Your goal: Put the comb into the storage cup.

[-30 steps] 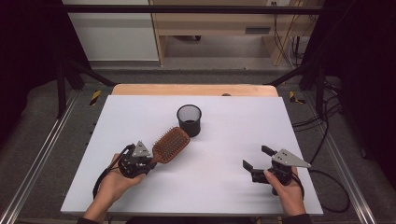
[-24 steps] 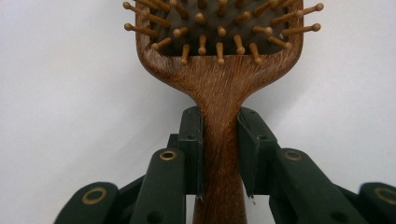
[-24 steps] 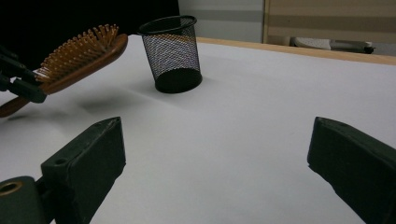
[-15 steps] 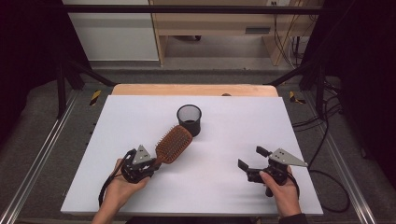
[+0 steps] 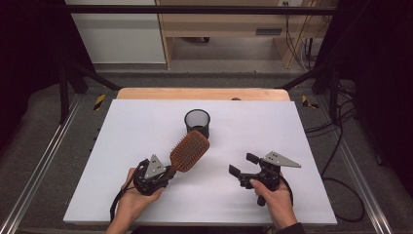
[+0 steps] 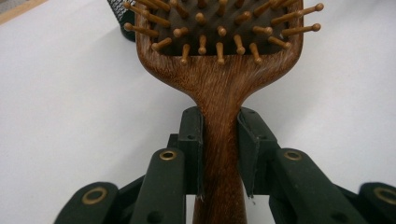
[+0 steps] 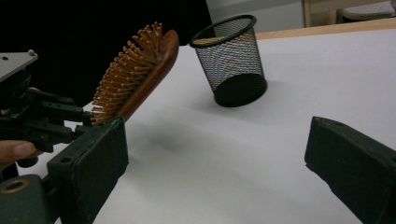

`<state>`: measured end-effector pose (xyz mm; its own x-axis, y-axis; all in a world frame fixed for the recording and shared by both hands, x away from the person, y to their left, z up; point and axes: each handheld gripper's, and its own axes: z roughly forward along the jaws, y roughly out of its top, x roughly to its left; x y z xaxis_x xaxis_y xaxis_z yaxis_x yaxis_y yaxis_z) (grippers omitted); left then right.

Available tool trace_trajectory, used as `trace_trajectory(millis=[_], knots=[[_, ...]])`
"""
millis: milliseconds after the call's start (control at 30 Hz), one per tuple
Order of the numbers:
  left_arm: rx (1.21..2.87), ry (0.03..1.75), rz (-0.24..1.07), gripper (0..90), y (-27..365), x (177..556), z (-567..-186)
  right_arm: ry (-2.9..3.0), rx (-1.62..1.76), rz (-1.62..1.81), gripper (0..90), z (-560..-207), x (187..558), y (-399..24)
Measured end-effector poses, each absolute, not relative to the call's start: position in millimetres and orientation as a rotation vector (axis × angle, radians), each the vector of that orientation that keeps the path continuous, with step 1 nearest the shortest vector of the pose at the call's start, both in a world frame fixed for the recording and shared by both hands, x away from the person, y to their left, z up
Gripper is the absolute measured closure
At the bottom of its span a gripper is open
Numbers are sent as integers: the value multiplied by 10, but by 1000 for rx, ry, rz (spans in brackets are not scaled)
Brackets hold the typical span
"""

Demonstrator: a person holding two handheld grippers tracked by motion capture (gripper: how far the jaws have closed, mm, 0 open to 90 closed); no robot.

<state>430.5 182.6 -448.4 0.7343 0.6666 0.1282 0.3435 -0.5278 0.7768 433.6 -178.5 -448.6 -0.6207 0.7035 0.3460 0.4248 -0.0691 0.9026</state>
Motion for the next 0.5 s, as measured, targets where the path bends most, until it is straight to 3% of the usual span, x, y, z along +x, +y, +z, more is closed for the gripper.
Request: trace_trajectory(millis=[500], knots=[[2099, 754, 545, 730, 1806, 4236, -4459, 2001, 1236, 1862, 51, -4415, 4494, -1336]])
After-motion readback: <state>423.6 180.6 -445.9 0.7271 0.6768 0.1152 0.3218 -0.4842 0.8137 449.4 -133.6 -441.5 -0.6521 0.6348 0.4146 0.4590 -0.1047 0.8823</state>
